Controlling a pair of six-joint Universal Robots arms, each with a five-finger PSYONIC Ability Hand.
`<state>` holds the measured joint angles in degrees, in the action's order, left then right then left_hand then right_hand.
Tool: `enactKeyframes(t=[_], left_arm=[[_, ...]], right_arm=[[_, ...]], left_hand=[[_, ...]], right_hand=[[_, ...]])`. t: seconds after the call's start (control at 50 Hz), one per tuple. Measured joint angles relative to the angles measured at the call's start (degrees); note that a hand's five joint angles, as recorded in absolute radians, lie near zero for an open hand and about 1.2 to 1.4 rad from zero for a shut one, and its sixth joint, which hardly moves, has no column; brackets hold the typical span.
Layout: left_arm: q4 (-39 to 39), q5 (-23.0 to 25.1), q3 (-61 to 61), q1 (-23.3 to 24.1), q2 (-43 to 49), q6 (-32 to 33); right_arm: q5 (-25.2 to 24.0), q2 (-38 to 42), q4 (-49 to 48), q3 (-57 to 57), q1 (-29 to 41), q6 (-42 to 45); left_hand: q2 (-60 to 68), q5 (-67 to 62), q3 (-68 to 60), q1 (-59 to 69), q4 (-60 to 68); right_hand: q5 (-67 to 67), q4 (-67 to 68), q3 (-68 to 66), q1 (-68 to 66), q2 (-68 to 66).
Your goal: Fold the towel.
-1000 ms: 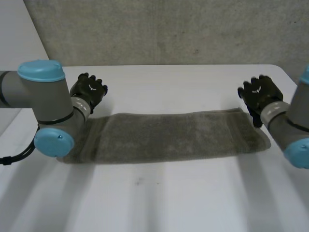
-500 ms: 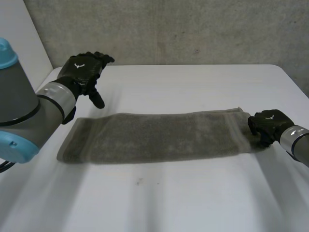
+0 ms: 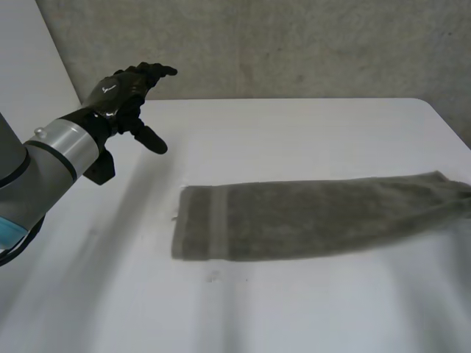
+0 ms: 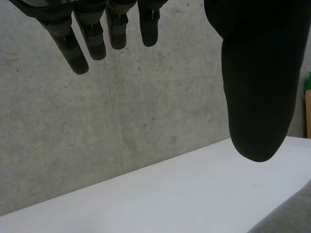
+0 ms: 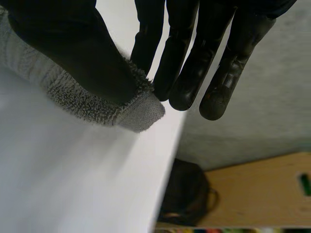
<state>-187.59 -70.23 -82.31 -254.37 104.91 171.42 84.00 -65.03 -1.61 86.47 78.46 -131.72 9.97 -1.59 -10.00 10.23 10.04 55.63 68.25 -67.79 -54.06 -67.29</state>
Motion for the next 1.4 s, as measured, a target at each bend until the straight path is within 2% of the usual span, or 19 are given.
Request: enactKeyframes(t=[0.1,0.2,0.22,0.32,0.34,0.42,0.5,0.66,0.68,0.7,0.72,0.74,0.76,0.82,0.88,1.0,1.16,1.28,1.4], left_arm=[[0.02,-0.17,-0.23,0.03,-0.02,0.29],[0.0,-0.19,-0.47,0.14,-0.11,0.5],[-0.02,-0.18,-0.52,0.17,-0.23,0.54],[-0.1,-0.23,-0.8,0.12,-0.79,0.59],[-0.2,-0.24,-1.0,0.08,-1.1,0.6],[-0.67,-0.25,-1.59,-0.07,-1.82,0.63],[-1.38,-0.25,-2.33,-0.29,-2.45,0.66],[-2.35,-0.21,-3.25,-0.41,-2.79,0.75],[-2.39,-0.2,-3.31,-0.39,-2.75,0.77],[-2.42,-0.19,-3.34,-0.36,-2.7,0.78],[-2.43,-0.19,-3.39,-0.31,-2.62,0.79],[-2.43,-0.19,-3.43,-0.24,-2.5,0.8],[-2.43,-0.19,-3.46,-0.18,-2.41,0.81],[-2.42,-0.22,-3.54,0.11,-2.08,0.83],[-2.38,-0.26,-3.52,0.74,-1.39,0.83],[-2.27,-1.46,-2.74,4.03,1.57,0.78],[-2.02,-6.19,1.03,12.26,8.31,1.97],[-1.6,-9.39,5.58,18.64,15.42,7.64],[-1.6,-14.72,10.23,21.63,22.2,15.75]], right_arm=[[0.77,-2.52,-0.19,-1.13,1.69,1.68],[0.35,-4.08,-0.55,-3.73,11.53,-2.16],[-0.03,-4.27,-0.8,-4.56,15.72,-4.13],[-0.82,-3.79,-2.8,-6.41,28.0,-8.63],[-1.24,-2.93,-4.25,-6.9,33.28,-9.6],[-2.33,0.35,-8.24,-7.74,44.59,-10.54],[-3.04,4.91,-11.99,-8.55,53.31,-10.58],[-3.14,15.04,-14.14,-10.62,61.35,-9.87],[-2.98,15.84,-14.12,-10.76,61.66,-9.71],[-2.88,16.21,-14.06,-10.8,61.78,-9.61],[-2.69,16.51,-14.02,-10.83,61.86,-9.51],[-2.5,16.64,-13.95,-10.81,61.86,-9.43],[-2.33,16.64,-13.9,-10.79,61.81,-9.39],[-1.47,14.87,-13.6,-10.14,61.07,-9.69],[-0.51,11.09,-12.93,-8.65,58.62,-11.13],[0.28,1.66,-9.11,-3.53,49.18,-18.33],[-3.17,-2.9,-2.2,4.71,37.4,-24.49],[-6.41,-2.93,-1.34,10.42,32.76,-24.52],[-7.35,-2.7,-3.53,13.67,31.81,-23.04]], left_hand=[[0.0,0.0,0.0,0.0,0.0],[0.0,0.0,0.0,0.0,0.0],[0.0,0.0,0.0,0.0,0.0],[0.0,0.0,0.0,0.0,0.0],[0.0,0.0,0.0,0.0,0.0],[0.0,0.0,0.0,0.0,0.0],[0.0,0.0,0.0,0.0,0.0],[0.0,0.0,0.0,0.0,0.0],[0.0,0.0,0.0,0.0,0.0],[0.0,0.0,0.0,0.0,0.0],[0.0,0.0,0.0,0.0,0.0],[0.0,0.0,0.0,0.0,0.0],[0.0,0.0,0.0,0.0,0.0],[0.15,0.0,-0.15,0.03,0.12],[1.37,0.0,-1.32,0.98,1.2],[1.88,-0.19,-1.89,1.57,1.82],[1.95,-0.19,-1.89,1.58,1.82],[1.96,-0.19,-1.89,1.58,1.82],[2.02,-0.19,-1.99,1.58,1.86]], right_hand=[[0.09,0.0,0.0,0.0,0.0],[0.23,0.09,-0.12,0.0,-0.31],[0.24,0.09,-0.19,0.0,-0.36],[0.28,0.1,-0.29,0.0,-0.36],[0.31,0.11,-0.29,0.0,-0.36],[0.37,0.11,-0.29,0.0,-0.36],[0.39,0.11,-0.29,0.0,-0.36],[0.24,-0.19,-0.03,0.29,-0.11],[0.24,-0.19,-0.03,0.29,-0.11],[-19.5,-22.76,22.38,16.11,22.08],[-29.15,-32.26,31.82,23.5,31.44],[-29.15,-32.26,31.82,23.5,31.44],[-37.51,-40.22,39.75,29.86,39.86],[-48.38,-51.21,50.65,38.58,49.42],[-51.93,-55.02,55.58,42.13,54.14],[-52.16,-55.07,55.79,42.25,54.32],[-52.15,-55.07,55.78,42.25,54.32],[-51.6,-54.49,54.99,41.62,53.46],[-38.13,-39.89,39.2,29.6,38.87]])
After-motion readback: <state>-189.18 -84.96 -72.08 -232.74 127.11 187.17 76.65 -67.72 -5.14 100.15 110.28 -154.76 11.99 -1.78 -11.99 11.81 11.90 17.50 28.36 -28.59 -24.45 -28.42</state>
